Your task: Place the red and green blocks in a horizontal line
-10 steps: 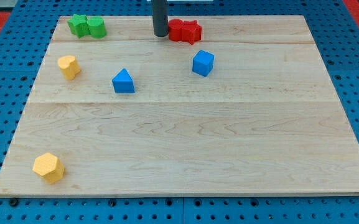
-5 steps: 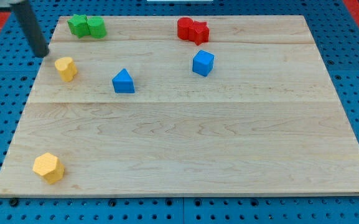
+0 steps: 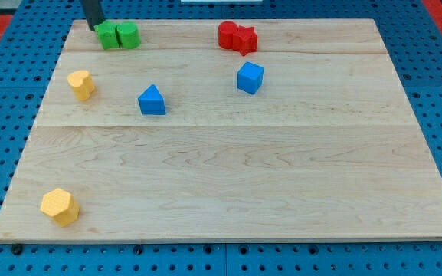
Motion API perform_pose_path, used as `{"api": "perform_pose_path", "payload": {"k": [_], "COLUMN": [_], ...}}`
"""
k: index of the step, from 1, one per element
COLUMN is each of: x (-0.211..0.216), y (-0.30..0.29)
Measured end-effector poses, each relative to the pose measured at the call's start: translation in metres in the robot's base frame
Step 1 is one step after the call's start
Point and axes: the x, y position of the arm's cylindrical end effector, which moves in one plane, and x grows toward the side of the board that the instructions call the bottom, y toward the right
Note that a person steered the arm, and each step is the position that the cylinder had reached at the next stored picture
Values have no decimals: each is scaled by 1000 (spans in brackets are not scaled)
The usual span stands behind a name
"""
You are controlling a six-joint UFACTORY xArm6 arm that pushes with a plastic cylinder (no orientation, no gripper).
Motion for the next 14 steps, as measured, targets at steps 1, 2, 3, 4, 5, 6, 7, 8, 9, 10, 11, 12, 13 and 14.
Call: {"api": "perform_pose_path", "payload": {"k": [1, 2, 3, 4, 5, 6, 7, 8, 9, 10, 11, 12, 13, 14], "x": [10, 14, 20, 34, 37, 37, 35, 30, 75, 91, 70, 53, 52, 52], "y": [3, 1, -13, -14, 12, 41, 47, 12, 16, 76, 86, 79, 52, 38]}}
